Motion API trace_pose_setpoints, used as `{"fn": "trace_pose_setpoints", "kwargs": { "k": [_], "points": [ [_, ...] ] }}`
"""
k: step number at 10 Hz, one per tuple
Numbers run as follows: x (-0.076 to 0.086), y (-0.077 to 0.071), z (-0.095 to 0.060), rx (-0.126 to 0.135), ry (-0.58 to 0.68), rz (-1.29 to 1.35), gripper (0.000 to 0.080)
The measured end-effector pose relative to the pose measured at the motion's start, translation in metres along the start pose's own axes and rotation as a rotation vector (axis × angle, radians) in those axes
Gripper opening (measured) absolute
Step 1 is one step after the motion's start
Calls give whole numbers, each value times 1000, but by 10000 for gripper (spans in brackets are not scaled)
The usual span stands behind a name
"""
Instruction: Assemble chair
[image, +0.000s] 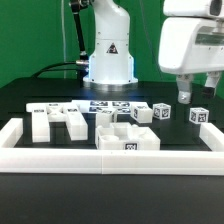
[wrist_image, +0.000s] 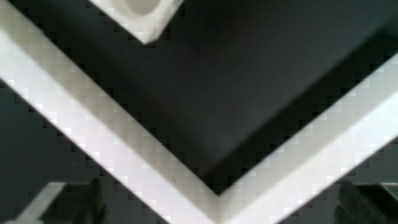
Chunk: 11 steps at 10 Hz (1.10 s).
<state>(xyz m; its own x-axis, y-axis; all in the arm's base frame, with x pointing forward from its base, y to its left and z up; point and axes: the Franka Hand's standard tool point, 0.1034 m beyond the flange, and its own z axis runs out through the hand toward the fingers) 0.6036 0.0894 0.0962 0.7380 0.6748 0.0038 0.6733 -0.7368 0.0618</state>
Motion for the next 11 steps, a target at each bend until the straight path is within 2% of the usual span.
{"fn": "trace_pose_setpoints", "kwargs": {
  "k": [2,7,11],
  "points": [
    [-9,14,1,12,7,123,650],
    [-6,9,2,34,11,423,650],
    [-56,40,27,58,-18,454,650]
  ]
}}
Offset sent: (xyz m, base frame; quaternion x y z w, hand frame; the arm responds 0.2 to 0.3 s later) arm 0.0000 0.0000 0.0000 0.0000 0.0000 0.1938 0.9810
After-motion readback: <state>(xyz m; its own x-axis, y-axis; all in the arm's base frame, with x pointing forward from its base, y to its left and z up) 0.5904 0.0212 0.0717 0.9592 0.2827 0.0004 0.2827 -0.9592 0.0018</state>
